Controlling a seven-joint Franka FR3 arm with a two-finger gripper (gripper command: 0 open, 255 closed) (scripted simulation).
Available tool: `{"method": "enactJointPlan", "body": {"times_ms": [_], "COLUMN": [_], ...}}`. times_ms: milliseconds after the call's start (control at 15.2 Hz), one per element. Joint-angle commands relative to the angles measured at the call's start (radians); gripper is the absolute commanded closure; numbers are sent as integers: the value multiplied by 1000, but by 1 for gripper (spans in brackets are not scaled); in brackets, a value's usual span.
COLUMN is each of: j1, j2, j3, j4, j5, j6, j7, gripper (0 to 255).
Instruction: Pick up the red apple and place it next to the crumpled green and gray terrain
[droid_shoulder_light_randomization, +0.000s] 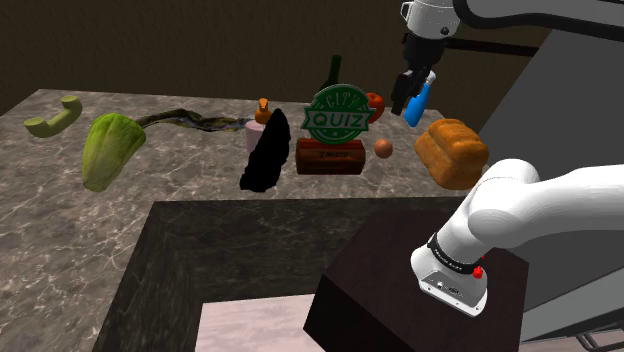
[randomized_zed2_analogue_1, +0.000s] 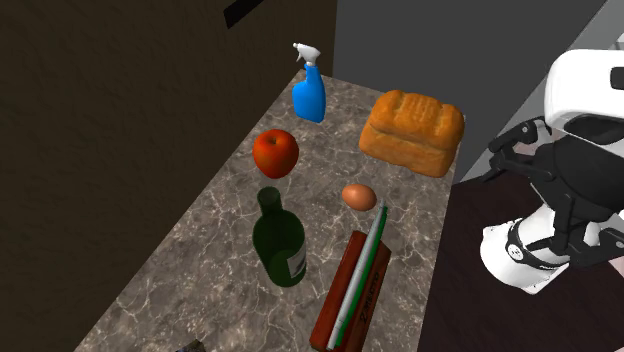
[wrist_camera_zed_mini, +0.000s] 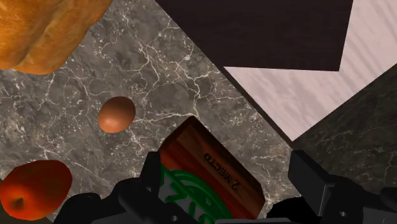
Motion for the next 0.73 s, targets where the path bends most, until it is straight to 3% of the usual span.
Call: {"method": "enactJointPlan", "body": {"times_ms": [0, 660], "j1": [0, -45], "j2": [0, 50], "j3": [0, -279], "j4": [0, -91], "j5": [0, -120], "j6": [0, 300], "j7": [0, -274], "gripper": [0, 0]}}
